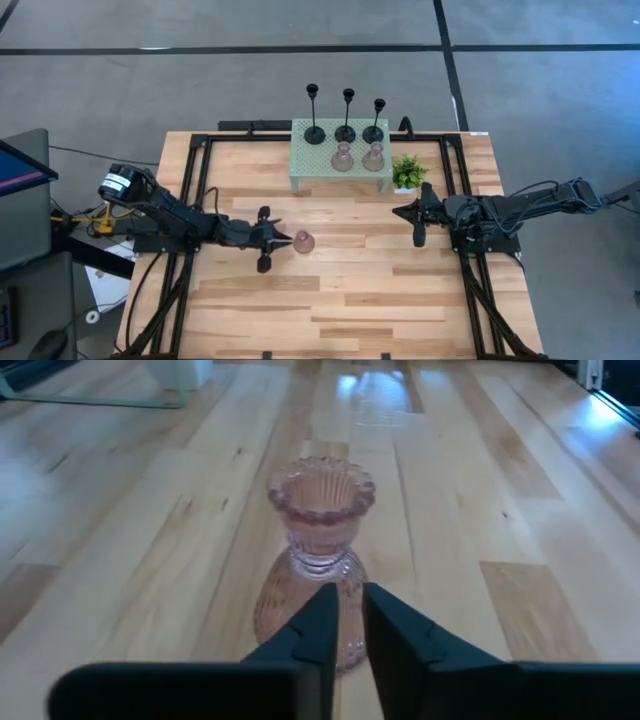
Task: Pick & Place candle stick holders
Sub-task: Put the pink candle holder on the shelf aligned with the pink candle holders
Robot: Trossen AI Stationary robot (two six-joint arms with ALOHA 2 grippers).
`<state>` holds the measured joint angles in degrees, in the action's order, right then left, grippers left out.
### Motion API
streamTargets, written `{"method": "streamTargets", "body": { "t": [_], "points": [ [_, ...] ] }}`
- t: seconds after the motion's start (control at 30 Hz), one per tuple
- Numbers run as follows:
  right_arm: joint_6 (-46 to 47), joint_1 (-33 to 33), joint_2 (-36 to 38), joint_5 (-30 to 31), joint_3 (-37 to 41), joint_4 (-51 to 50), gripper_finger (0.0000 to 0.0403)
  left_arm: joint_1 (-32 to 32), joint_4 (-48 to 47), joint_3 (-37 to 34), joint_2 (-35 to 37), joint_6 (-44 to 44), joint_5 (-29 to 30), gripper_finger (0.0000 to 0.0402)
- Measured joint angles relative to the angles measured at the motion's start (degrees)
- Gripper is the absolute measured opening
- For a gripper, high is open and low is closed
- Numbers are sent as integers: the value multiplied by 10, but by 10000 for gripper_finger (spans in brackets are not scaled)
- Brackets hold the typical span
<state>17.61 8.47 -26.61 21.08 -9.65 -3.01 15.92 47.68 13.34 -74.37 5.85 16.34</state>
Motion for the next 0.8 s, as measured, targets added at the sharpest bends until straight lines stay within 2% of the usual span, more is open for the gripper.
{"method": "streamTargets", "body": {
  "t": [0.47,0.63,0.8],
  "points": [
    [0,0,0,0,0,0,0,-13,4,9,0,6,-1,211],
    [0,0,0,0,0,0,0,-13,7,23,-8,5,-1,252],
    [0,0,0,0,0,1,0,-26,13,40,-56,5,-2,277]
  ]
}}
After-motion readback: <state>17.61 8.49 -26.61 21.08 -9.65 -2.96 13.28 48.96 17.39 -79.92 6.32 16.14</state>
